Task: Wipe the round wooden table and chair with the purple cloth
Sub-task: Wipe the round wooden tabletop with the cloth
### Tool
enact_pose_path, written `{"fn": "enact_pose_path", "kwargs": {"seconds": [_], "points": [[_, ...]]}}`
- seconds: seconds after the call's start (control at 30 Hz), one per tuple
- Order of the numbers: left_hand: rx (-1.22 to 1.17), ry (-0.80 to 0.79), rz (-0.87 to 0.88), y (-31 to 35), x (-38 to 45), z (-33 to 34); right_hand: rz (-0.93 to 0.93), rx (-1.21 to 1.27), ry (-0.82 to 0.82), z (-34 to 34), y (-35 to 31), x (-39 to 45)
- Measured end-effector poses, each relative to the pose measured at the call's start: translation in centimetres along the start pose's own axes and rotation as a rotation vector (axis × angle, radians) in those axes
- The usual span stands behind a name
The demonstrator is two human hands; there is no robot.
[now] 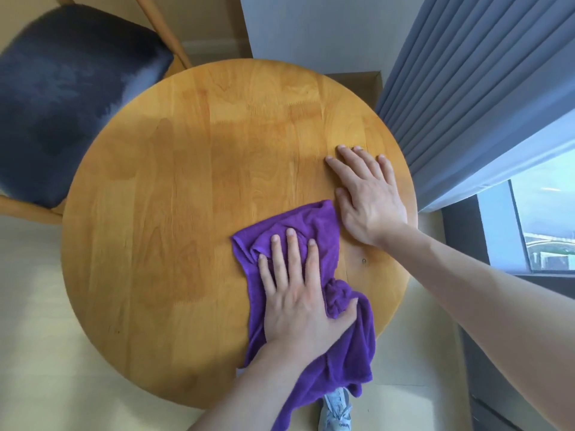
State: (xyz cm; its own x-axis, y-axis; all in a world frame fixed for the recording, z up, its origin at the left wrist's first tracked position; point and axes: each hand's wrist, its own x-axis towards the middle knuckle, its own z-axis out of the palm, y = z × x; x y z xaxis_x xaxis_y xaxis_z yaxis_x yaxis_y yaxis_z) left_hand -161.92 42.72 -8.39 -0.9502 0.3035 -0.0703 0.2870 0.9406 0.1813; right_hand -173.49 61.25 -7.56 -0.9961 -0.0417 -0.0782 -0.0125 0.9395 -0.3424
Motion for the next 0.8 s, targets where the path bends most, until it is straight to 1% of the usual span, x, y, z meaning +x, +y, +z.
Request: {"fn": "enact_pose_path", "kwargs": {"seconds": [0.07,0.13,0.3,0.4,0.47,0.57,0.67,0.8], "points": [[-0.018,0.013,0.077,-0.9,1.3,-0.1,0.002,0.020,-0.001,0.0,0.1,-0.1],[-0.061,0.040,0.088,-1.6,3.0,-0.3,0.006,0.034,0.007,0.0,0.2,-0.2],[-0.133,0.110,-0.036,-3.6,9.1,-1.3,-0.007,0.038,0.058,0.6,0.2,-0.2],[-0.145,0.110,-0.086,-5.1,12.6,-2.2,-0.006,0.027,0.089,0.9,0.5,-0.2],[-0.134,0.116,-0.104,-5.5,13.2,-2.3,-0.016,0.032,0.108,1.1,0.6,-0.1],[-0.110,0.116,-0.116,-4.8,11.1,-1.9,-0.018,0.051,0.117,1.2,0.5,-0.3],[-0.085,0.115,-0.116,-2.5,6.6,-1.2,-0.017,0.077,0.106,1.0,0.6,-0.3],[-0.041,0.065,-0.054,1.3,0.7,0.3,-0.005,0.111,0.115,0.7,0.4,-0.4]]}}
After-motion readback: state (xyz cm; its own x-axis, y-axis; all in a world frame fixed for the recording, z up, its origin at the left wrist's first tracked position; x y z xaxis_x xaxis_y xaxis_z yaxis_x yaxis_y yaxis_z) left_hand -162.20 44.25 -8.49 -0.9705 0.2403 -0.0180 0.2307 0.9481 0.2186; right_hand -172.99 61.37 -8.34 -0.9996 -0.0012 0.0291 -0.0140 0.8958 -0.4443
